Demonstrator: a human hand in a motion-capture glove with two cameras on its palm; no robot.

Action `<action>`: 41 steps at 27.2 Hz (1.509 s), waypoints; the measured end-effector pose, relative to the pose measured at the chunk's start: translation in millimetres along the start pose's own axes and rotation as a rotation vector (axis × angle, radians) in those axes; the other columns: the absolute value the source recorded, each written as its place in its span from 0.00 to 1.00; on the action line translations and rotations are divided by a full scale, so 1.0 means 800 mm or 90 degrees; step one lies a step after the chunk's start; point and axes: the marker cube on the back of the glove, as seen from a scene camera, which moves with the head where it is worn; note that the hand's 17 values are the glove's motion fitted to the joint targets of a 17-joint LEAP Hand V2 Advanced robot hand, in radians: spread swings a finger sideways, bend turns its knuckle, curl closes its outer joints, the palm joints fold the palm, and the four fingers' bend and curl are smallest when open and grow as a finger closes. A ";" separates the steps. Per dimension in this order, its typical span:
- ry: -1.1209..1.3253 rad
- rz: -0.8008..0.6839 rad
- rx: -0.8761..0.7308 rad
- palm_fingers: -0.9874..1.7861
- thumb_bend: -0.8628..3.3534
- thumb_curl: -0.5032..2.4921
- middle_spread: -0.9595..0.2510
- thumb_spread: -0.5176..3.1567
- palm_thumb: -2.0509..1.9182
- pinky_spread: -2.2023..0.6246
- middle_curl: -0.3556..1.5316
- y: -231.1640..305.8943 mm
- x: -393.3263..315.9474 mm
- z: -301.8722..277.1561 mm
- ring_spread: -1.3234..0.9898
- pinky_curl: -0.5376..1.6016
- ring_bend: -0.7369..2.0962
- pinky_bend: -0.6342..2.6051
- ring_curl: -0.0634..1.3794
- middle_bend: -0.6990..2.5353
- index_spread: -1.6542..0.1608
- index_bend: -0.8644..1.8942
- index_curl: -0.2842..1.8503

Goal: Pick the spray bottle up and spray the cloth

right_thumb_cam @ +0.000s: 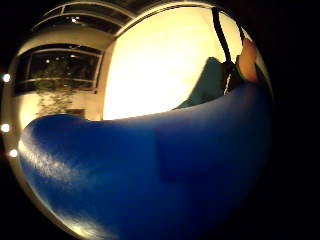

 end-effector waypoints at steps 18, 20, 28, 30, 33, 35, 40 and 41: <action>-0.351 -0.137 -0.024 0.72 0.20 0.42 0.65 0.22 0.79 0.74 0.44 0.009 -0.123 -0.034 0.48 0.36 0.38 0.27 0.35 0.31 0.79 0.42 0.38; -0.412 -0.156 -0.022 0.72 0.20 0.42 0.66 0.22 0.79 0.73 0.44 0.010 -0.132 -0.036 0.48 0.37 0.38 0.26 0.35 0.31 0.79 0.41 0.38; -0.569 -0.192 -0.080 0.73 0.20 0.42 0.66 0.21 0.79 0.73 0.44 0.000 -0.136 0.030 0.47 0.38 0.37 0.25 0.35 0.29 0.79 0.40 0.38; -0.557 -0.188 -0.115 0.73 0.20 0.42 0.66 0.21 0.79 0.73 0.44 -0.002 -0.133 0.065 0.47 0.39 0.36 0.25 0.35 0.29 0.79 0.40 0.38; -0.575 -0.132 -0.080 0.73 0.20 0.42 0.66 0.21 0.79 0.72 0.45 -0.029 -0.141 0.106 0.47 0.39 0.36 0.25 0.36 0.29 0.79 0.40 0.38; -0.562 -0.114 -0.080 0.74 0.20 0.42 0.66 0.21 0.79 0.72 0.45 -0.041 -0.139 0.133 0.47 0.39 0.36 0.25 0.36 0.29 0.79 0.40 0.38; -0.581 -0.055 -0.038 0.74 0.20 0.42 0.66 0.21 0.79 0.72 0.45 -0.076 -0.157 0.186 0.47 0.40 0.35 0.25 0.36 0.28 0.79 0.39 0.38; -0.581 -0.050 -0.041 0.74 0.20 0.42 0.66 0.21 0.79 0.72 0.45 -0.079 -0.159 0.192 0.47 0.40 0.35 0.25 0.36 0.28 0.79 0.39 0.38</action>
